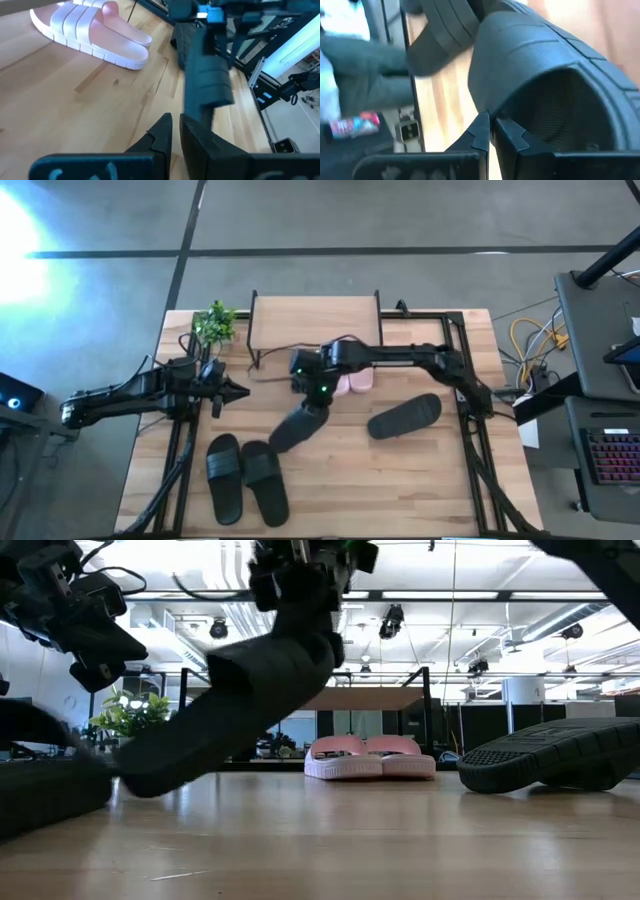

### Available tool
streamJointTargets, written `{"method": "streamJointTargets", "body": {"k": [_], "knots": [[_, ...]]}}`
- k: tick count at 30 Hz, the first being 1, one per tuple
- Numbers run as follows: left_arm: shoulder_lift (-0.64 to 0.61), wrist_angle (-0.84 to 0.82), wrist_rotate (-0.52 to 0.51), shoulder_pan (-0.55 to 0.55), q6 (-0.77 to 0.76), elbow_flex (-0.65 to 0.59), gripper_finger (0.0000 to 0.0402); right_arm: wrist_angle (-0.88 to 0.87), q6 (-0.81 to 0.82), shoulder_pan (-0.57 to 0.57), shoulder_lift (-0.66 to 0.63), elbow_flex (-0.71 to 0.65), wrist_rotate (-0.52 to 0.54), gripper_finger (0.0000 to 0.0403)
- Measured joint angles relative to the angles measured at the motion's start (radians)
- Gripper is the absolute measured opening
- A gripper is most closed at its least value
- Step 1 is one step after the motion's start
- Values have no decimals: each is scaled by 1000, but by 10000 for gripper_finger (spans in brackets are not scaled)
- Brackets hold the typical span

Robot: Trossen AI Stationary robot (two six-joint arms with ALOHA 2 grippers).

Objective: Pick and place slides into the shelf
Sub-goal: Move the black slipper to the middle left of the table

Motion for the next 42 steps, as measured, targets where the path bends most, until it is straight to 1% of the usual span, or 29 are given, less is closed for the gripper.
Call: {"method": "streamJointTargets", "body": {"k": [2,4,7,9,11,14,16,18,20,21,23,24,27,29,30,31,32,34,35,36,37,38,39,42], "knots": [[0,0,0,0,0,0,22,-34,-32,3,50,64,0,9],[0,0,0,0,0,0,22,-21,-48,-1,95,139,23,9],[-1,-1,0,0,0,0,22,-7,-52,-6,157,259,179,13],[1,-1,0,0,0,0,22,12,-57,-8,191,314,241,23],[0,0,0,0,-1,0,22,69,-35,-15,189,295,249,38],[0,0,0,0,-1,0,22,45,2,-20,200,287,258,70],[-1,-3,0,0,-1,0,22,9,7,-20,204,278,282,99],[2,-1,0,0,-1,0,22,19,7,-16,205,273,336,132],[2,-2,0,0,-1,0,22,20,4,-8,203,273,426,163],[5,0,0,0,0,0,22,15,-1,-4,201,279,490,177],[5,-4,0,0,0,0,22,-14,-4,7,197,304,669,197],[7,-1,0,0,0,0,22,-31,-25,14,193,310,761,203],[7,-2,0,0,0,0,22,-52,-100,35,164,307,976,210],[5,-2,0,0,1,0,22,-84,-108,54,148,311,1081,208],[5,-2,0,0,1,0,22,-111,-90,61,138,311,1095,207],[6,-2,0,0,1,0,22,-143,-46,63,128,310,1065,205],[6,-2,0,0,1,0,22,-187,19,64,118,310,988,202],[5,-2,0,0,1,0,22,-306,177,53,105,311,795,197],[6,-1,0,0,1,0,22,-377,245,48,104,311,734,194],[6,-2,0,0,1,0,22,-452,302,47,104,309,712,191],[6,-2,0,0,1,0,22,-524,346,51,106,306,716,188],[5,-2,0,0,2,0,22,-553,379,59,107,298,729,186],[5,-1,0,0,2,0,22,-534,400,70,104,280,720,183],[5,-2,0,0,2,0,22,-530,446,102,65,211,618,179]]}}
